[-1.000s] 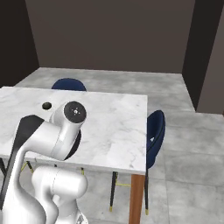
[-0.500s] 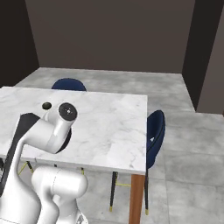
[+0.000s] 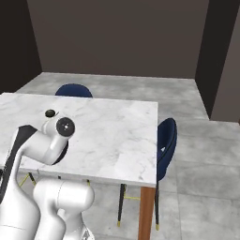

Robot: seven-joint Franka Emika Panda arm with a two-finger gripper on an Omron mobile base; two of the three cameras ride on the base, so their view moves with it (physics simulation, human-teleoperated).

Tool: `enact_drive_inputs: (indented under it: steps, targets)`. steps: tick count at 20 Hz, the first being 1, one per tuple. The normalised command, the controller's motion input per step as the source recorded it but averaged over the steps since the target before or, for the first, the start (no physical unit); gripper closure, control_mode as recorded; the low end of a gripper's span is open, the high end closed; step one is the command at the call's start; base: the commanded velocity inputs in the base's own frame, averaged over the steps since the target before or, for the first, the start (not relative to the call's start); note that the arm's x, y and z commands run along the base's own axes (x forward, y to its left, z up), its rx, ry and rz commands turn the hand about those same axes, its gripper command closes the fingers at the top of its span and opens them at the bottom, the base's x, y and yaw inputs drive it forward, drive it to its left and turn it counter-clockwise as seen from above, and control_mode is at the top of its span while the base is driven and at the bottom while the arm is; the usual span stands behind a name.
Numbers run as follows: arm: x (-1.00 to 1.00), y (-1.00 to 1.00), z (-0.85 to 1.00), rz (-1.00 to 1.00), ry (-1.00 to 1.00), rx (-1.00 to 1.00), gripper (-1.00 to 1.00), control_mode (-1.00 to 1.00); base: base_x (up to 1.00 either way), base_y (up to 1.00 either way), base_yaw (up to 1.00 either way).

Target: Pick the candle and candle from the dining table and place them in the open cabinet. Close the cabinet after placing the objects.

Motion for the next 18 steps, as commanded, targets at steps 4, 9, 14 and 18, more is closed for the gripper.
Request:
enact_drive_inputs:
  steps: [4,9,14,18]
  targets:
    - [0.24,0.21,-0.31,0.00,-0.06,0.00,-1.00,-1.00,0.00,0.00,0.00]
    - [0.14,0.17,-0.16,0.01,0.01,0.00,-1.00,-1.00,0.00,0.00,0.00]
    - [0.04,0.05,-0.01,0.00,0.34,0.00,-1.00,-1.00,0.00,0.00,0.00]
    - [0.02,0.00,0.00,0.00,0.52,0.00,-1.00,-1.00,0.00,0.00,0.00]
